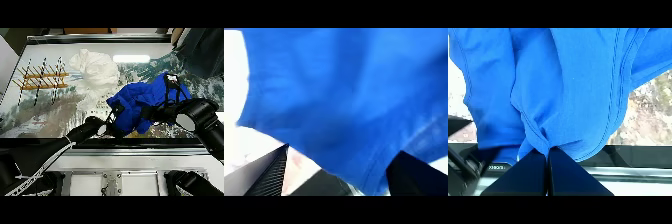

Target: Fold the clothes and pants, and hang the long-sleeved shirts on hangers.

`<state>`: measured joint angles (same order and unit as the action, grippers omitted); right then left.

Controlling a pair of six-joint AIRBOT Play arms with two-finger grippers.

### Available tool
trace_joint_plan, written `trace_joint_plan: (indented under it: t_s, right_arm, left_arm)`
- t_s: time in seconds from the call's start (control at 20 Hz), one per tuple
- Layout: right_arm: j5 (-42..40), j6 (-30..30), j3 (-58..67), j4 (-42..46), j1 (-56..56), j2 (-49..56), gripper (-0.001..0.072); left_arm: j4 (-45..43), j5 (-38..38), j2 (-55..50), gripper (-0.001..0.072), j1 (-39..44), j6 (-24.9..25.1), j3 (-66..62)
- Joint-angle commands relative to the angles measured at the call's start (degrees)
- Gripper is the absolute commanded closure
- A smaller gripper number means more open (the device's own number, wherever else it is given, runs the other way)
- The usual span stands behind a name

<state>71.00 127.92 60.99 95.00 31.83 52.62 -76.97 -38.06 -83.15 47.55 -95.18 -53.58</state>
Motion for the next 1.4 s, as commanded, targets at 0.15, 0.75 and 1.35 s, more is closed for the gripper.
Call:
trace_joint_plan:
  t_s: [0.15, 0.75, 1.35]
  right_arm:
    - [0.00, 0.24, 0.07, -0.15, 0.04, 0.02, 0.0703]
    - [0.07, -2.12, 1.03, 0.11, -0.22, 1.33, 0.0703]
    - [6.14, -19.87, 60.00, -9.11, -5.29, 7.39, 0.0704]
  left_arm:
    - [0.61, -0.31, -0.44, 0.0223, -6.80, -1.33, 0.02]
    - [-0.13, -2.34, 1.03, 0.0698, -5.66, -4.00, -4.24]
    - [0.00, -13.86, 28.11, 0.0698, -7.74, 1.79, -54.88]
